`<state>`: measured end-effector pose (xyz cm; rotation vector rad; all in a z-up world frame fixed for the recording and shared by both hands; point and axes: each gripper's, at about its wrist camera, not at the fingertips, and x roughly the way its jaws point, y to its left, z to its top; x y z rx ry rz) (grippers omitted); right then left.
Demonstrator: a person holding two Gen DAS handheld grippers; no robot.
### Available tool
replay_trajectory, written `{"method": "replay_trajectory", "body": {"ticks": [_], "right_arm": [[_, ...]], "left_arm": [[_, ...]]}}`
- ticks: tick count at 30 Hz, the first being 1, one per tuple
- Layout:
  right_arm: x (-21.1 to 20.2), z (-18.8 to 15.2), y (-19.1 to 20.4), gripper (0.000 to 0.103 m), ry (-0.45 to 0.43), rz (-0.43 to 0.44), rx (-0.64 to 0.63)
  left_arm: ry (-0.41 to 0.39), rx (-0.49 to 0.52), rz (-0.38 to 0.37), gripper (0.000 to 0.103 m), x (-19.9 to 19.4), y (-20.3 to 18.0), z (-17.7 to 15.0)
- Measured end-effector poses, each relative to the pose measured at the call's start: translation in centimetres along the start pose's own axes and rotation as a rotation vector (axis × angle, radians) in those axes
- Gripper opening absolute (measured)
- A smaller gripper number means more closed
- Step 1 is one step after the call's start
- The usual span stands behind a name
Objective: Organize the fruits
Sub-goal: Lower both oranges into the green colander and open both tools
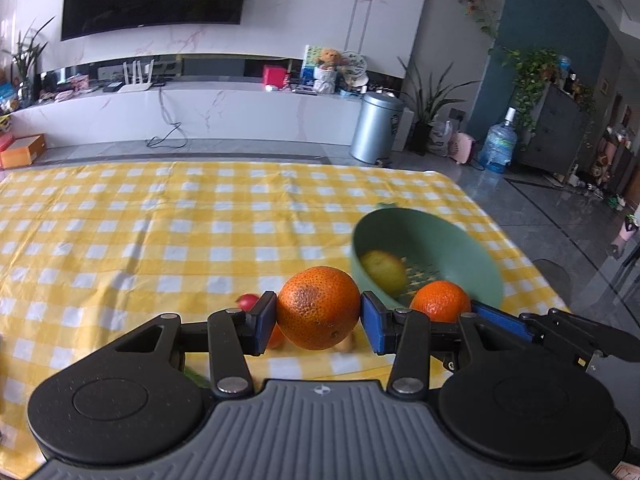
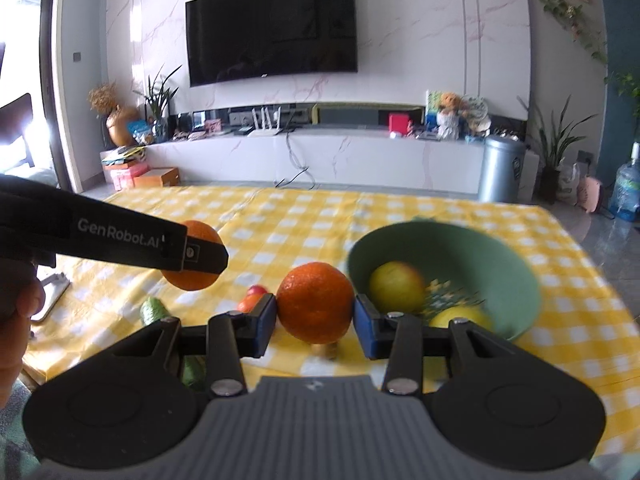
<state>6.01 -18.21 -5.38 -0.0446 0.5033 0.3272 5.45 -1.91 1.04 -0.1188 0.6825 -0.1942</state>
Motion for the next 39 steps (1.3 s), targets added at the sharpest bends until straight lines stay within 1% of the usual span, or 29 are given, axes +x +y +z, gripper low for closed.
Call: {"method": "replay_trajectory", "body": {"ticks": [4, 7, 11, 16, 24, 28, 32, 39], "right_arm": [[-1.3, 1.1, -2.4, 0.04, -0.013, -0.024, -0.002], [-1.8, 1.7, -4.1, 0.04, -0.008, -0.045, -0.011], [-1.9, 2.5, -6.6, 0.04, 0.024, -0.053, -0.009], [-0.7, 3.0, -9.2, 0.04, 0.079, -0.073, -0.021], [2.5, 3.4, -11.6, 0.04, 0.196, -0.048, -0.014], [4.1, 3.2, -12.2, 0.039, 0.256, -0.036, -0.021], [5.6, 2.9, -12.9, 0.04, 0.313, -0.021, 0.002], [7.6, 2.8, -13.5, 0.04, 0.353, -0.018, -0.005]], "left_arm": [[-0.005, 0.037, -0.035, 0.051, 0.4, -2.3, 0.9], [0.01, 0.043, -0.074, 0.051, 1.2, -3.6, 1.7], [0.042, 0.051, -0.135, 0.051, 2.9, -5.2, 2.6], [0.096, 0.073, -0.174, 0.051, 5.5, -6.7, 3.1], [0.187, 0.091, -0.203, 0.051, 9.4, -7.6, 3.5], [0.226, 0.115, -0.201, 0.051, 10.7, -7.9, 3.4], [0.264, 0.144, -0.204, 0.051, 11.7, -8.1, 3.2], [0.308, 0.157, -0.188, 0.051, 13.3, -8.0, 2.8]]}}
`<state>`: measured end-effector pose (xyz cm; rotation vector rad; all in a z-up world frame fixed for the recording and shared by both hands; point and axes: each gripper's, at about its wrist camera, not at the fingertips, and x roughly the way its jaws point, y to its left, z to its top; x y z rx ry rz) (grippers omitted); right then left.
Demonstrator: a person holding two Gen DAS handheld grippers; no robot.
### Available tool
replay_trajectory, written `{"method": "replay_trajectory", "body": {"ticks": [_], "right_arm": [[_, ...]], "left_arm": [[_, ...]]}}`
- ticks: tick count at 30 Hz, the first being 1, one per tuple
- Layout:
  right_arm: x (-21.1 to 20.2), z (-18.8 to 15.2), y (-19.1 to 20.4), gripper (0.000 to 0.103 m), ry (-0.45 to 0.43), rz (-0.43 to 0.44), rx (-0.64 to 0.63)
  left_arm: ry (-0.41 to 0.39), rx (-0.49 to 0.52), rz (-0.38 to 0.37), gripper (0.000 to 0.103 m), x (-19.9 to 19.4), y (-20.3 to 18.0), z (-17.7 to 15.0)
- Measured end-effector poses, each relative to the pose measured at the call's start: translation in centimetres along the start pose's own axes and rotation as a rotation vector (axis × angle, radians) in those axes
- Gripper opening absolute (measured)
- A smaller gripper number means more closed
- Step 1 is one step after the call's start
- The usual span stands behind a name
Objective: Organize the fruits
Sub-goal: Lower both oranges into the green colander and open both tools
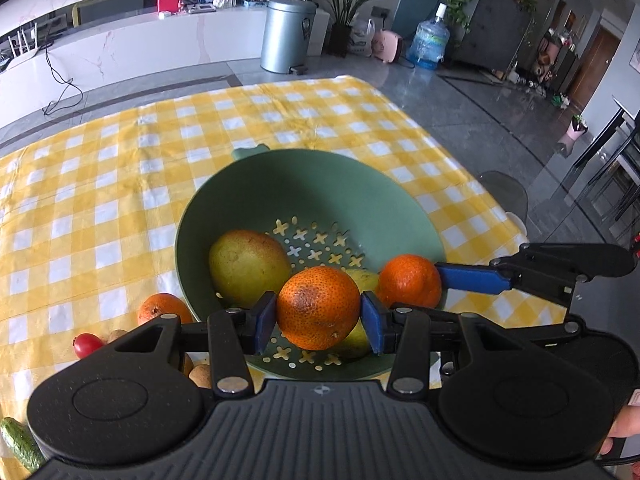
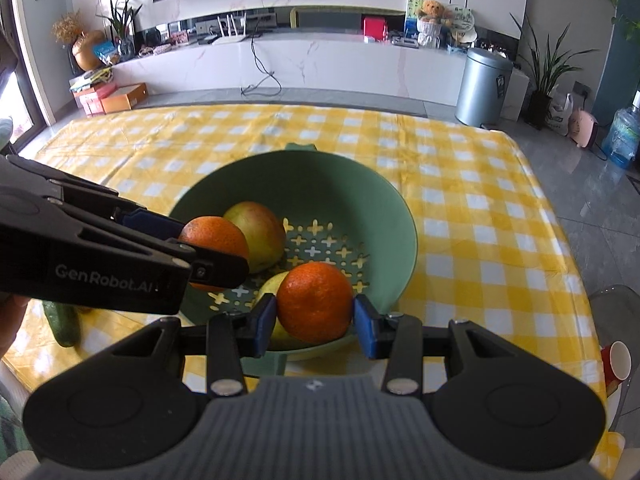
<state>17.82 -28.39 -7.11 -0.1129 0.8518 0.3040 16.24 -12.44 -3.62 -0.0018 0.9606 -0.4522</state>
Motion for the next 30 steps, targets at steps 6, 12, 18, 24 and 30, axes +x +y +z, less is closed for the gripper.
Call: {"method": "replay_trajectory", "body": {"ticks": [6, 12, 18, 24, 30], "right_arm": [[0.2, 0.2, 0.6, 0.04, -0.006, -0.026, -0.053], [0.0, 0.1, 1.0, 0.04, 0.009, -0.029, -0.074], [-0.1, 0.1, 0.6, 0.04, 0.038, 0.022, -0.024], [-0.1, 0.2, 1.0, 0.041, 0.057, 0.021, -0.034], [-0.3, 0.4, 1.1, 0.042, 0.058, 0.018, -0.033]], "left_arm": [[0.019, -0.036, -0.02, 0.051, 1.0, 0.8, -0.2], [0.049, -0.062, -0.016, 0.052, 1.8, 1.3, -0.6], [0.044, -0.053, -0.006, 0.051, 1.7, 1.1, -0.8], [0.037, -0.043, 0.025, 0.055, 1.5, 0.9, -0.7], [-0.006, -0.053, 0.033, 0.064, 0.5, 1.2, -0.8]]}}
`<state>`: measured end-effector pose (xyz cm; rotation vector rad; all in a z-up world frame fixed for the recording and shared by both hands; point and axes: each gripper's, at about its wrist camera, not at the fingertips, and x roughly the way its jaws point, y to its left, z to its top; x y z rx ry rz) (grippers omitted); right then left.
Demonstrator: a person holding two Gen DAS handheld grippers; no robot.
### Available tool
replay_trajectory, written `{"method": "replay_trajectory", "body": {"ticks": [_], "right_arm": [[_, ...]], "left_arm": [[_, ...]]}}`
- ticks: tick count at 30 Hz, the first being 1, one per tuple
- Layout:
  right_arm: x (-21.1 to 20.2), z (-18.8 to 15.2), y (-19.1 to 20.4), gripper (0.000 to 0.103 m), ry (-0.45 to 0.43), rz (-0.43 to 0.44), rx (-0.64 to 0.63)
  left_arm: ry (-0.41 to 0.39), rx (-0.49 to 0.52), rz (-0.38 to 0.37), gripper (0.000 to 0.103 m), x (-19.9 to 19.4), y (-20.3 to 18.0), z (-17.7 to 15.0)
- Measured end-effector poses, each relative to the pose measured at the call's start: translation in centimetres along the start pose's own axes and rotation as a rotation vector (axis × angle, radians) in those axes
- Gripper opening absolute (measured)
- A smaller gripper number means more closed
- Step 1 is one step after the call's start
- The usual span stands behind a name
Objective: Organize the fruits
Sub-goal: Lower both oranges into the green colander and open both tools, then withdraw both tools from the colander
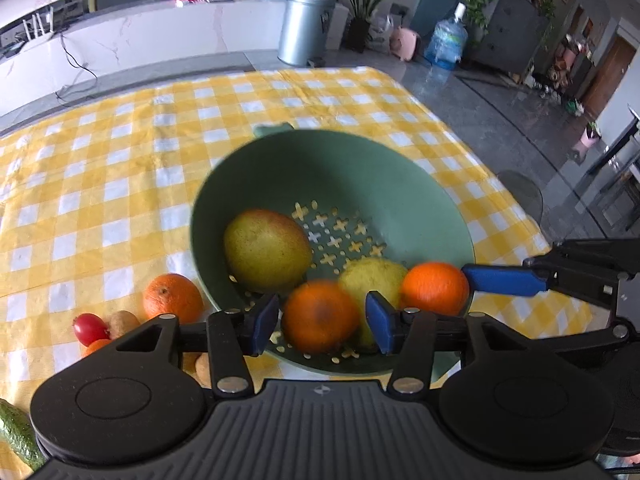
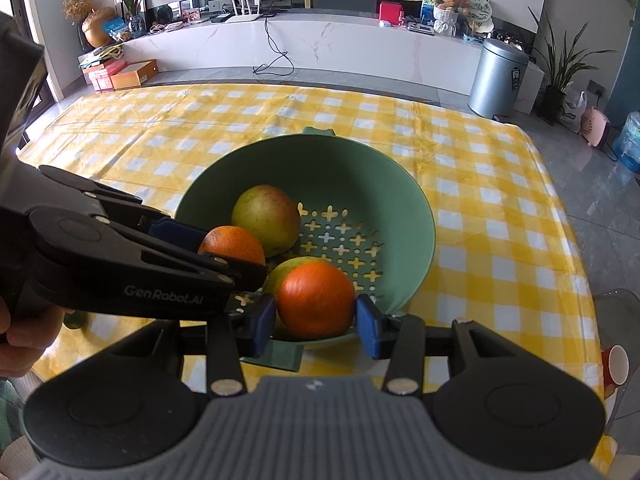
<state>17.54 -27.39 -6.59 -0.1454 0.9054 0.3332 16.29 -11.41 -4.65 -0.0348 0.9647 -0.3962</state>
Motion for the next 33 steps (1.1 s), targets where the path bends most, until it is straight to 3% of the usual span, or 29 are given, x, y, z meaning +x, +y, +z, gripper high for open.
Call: {"method": "replay_trajectory", "body": {"ticks": [4, 9, 11, 16, 19, 26, 33], "right_arm": [[0.0, 0.1, 0.1, 0.051, 0.005, 0.01, 0.008], [-0.4, 0.3, 0.8, 0.058, -0.007, 0.0, 0.009], [-0.8, 0.4, 1.1, 0.067, -0.028, -0.004, 0.012], [-2.3, 0.3, 2.5, 0.069, -0.09, -0.025, 0.013], [-3.3, 0.0, 3.5, 0.078, -0.144, -0.027, 0.036], [-4.9, -1.8, 7.0, 0.08, -0.257, -0.016, 0.093], [-5.3, -3.7, 10.5, 0.08, -0.347, -0.009, 0.143]], "left_arm": [[-0.036, -0.011, -0.015, 0.068, -1.4, 0.1, 0.2], [-0.074, 0.011, 0.03, 0.068, -3.5, -0.2, 0.2], [-0.088, 0.007, 0.039, 0.068, -4.5, 0.1, 0.0], [-0.112, -0.023, 0.059, 0.069, -6.9, 1.1, -0.9], [-0.134, -0.034, 0.082, 0.068, -8.4, 1.6, -1.5], [-0.161, -0.053, 0.141, 0.069, -11.0, 2.9, -3.3], [-0.102, -0.156, 0.209, 0.069, -11.6, 5.6, -5.0]]}}
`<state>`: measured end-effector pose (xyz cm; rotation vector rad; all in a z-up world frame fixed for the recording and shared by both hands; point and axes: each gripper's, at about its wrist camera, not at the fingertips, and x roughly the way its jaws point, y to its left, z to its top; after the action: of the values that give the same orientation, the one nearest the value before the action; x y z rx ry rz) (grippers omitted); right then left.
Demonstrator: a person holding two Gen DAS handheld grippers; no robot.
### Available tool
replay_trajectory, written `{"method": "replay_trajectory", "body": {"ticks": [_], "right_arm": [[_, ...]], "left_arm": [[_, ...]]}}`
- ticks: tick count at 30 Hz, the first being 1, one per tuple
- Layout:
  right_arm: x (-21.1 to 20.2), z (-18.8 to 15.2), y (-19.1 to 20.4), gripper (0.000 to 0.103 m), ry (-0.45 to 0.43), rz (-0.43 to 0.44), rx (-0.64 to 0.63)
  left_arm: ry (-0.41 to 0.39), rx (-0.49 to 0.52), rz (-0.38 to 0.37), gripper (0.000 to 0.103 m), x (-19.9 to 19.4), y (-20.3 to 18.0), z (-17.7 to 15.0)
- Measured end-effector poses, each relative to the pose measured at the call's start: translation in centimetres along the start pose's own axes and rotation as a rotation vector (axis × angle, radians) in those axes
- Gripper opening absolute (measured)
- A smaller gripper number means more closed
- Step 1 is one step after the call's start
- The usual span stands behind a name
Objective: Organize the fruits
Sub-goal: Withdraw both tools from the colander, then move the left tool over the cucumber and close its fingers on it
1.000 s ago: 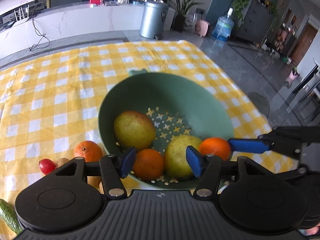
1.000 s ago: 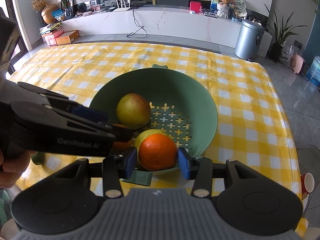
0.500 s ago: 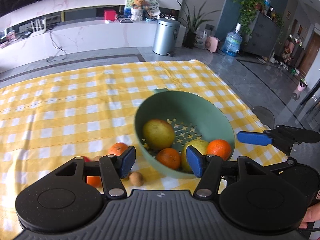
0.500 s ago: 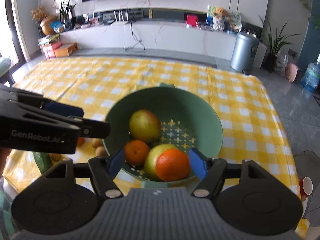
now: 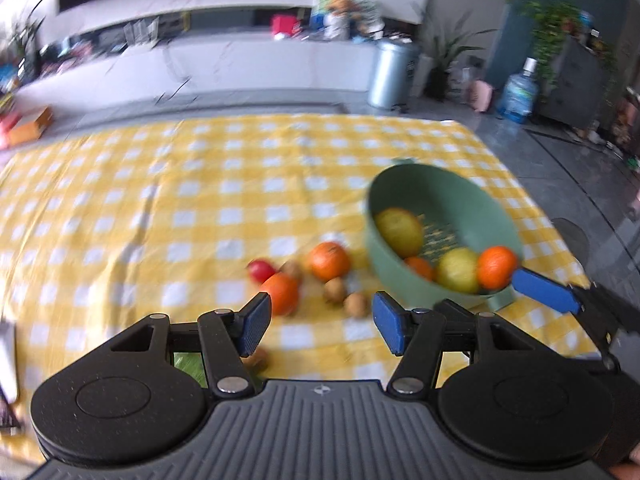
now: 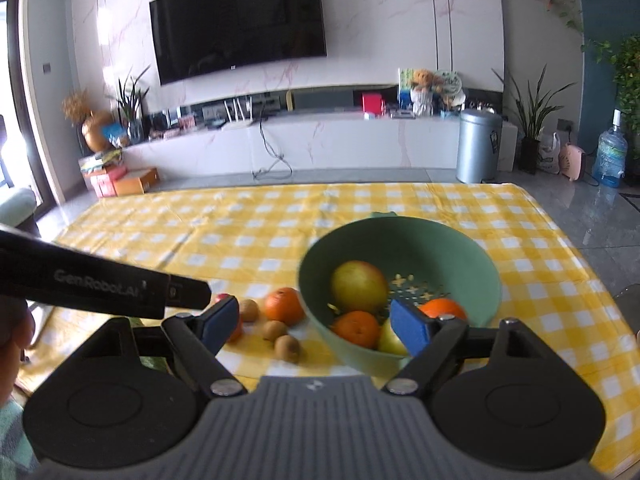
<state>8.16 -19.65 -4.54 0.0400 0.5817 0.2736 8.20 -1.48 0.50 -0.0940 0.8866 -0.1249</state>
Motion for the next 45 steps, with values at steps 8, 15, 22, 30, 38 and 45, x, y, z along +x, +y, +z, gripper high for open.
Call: {"method": "replay_trajectory", "body": {"ticks": [8, 15, 22, 30, 38, 45], "right_arm": [[1.7, -2.1, 2.1, 0.08, 0.016, 0.021, 0.007], [3.5, -2.9, 3.5, 0.08, 0.037, 0.05, -0.014], [4.5, -3.7, 3.8, 0.08, 0.045, 0.056, -0.039], [5.8, -3.8, 3.8, 0.08, 0.069, 0.064, -0.036], [7.1, -4.0, 4.4, 0.078, 0.099, 0.084, -0.06], [8.7, -4.1, 5.0, 0.073, 0.129, 0.098, -0.059]], "left_arm": [[0.05, -0.183, 0.097, 0.069, 1.1, 4.9, -1.6], [0.077, -0.324, 0.144, 0.069, 1.5, 8.7, -2.7], [0.122, -0.536, 0.099, 0.068, 2.7, 12.6, -3.6], [0.163, -0.6, 0.05, 0.063, 5.0, 12.9, -4.4], [0.174, -0.597, 0.064, 0.059, 6.4, 12.9, -4.5], [0.169, -0.603, 0.095, 0.06, 7.1, 12.6, -4.5]]}}
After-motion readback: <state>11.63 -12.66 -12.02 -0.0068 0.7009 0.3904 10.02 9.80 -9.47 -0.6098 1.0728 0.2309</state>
